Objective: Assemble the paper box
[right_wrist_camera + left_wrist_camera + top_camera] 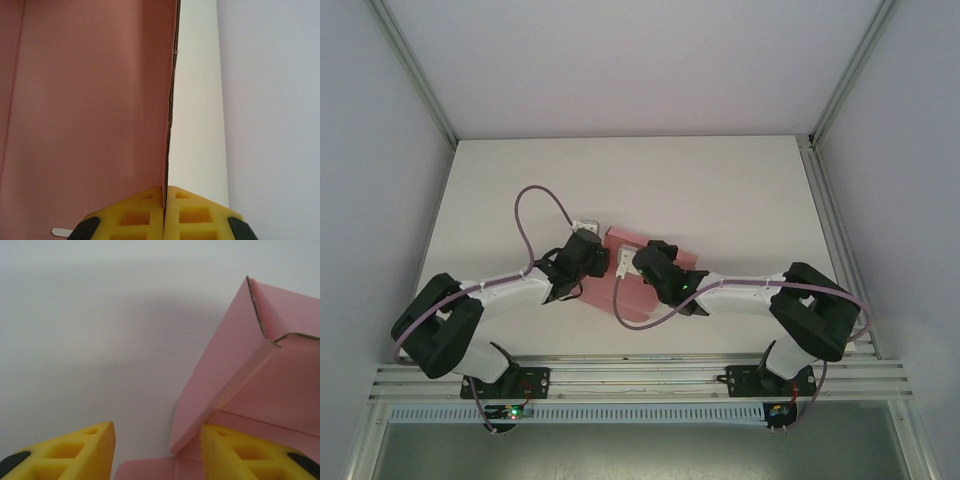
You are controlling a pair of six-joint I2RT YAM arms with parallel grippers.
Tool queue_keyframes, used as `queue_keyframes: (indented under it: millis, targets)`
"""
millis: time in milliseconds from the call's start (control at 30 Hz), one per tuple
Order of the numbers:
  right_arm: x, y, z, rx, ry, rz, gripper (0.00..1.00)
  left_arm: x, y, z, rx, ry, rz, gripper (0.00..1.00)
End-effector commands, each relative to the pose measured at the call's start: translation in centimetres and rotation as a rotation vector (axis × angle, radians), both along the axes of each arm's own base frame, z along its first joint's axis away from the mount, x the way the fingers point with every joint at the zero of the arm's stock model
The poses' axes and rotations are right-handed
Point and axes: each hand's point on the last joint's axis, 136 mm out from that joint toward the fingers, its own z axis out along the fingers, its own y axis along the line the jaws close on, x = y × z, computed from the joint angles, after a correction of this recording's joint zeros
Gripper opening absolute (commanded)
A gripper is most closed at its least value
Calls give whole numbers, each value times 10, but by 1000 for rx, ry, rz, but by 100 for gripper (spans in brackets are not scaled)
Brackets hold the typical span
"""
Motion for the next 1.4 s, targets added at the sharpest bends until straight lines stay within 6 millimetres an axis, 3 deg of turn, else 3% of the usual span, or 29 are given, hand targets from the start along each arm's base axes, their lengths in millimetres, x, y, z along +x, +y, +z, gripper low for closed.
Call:
queue_keyframes:
  millis: [0, 233, 367, 467, 600, 633, 667, 733, 767, 800, 1000, 1100, 1200, 1267, 1367]
  targets:
    - [-9, 6, -5, 16, 42, 49, 0, 14, -9, 0, -19, -12, -18, 46]
    - [-6, 5, -6, 0, 38, 33, 0, 15, -20, 2, -48, -23, -73, 43]
    - [-6, 6, -6, 2, 44, 40, 0, 18, -12, -1, 1, -16, -51, 23]
    - [-4, 5, -7, -10, 40, 31, 0, 17, -13, -4, 1, -5, -53, 20]
    - [-3, 7, -4, 5, 39, 25, 0, 20, -6, -5, 21, -17, -17, 0]
    - [-3, 8, -1, 26, 39, 22, 0, 22, -4, -3, 29, -24, -5, 0]
    - [-3, 11, 4, 52, 38, 21, 8, 23, -3, -2, 34, -33, 0, 0]
    - [-2, 15, 19, 114, 26, 16, 54, 27, -3, 5, 39, -66, 2, 0]
    - [-1, 17, 29, 145, 15, 12, 84, 30, -2, 10, 35, -85, 7, 0]
    - [-1, 17, 40, 177, -1, 6, 98, 31, -2, 15, 32, -106, 8, 0]
    - [-27, 16, 120, 481, -25, 74, 98, 36, 17, 53, 11, -240, 101, 0]
    - [-45, 2, 159, 674, -26, 117, 98, 31, 30, 64, 1, -288, 137, 0]
    - [-30, -38, 204, 939, -39, -46, 98, 22, 40, 73, -59, -328, 166, 0]
    - [-15, -70, 221, 1095, -28, -182, 98, 15, 40, 77, -101, -346, 151, 0]
    - [-6, -76, 227, 1146, 37, -169, 98, 7, 38, 84, -137, -360, 124, 0]
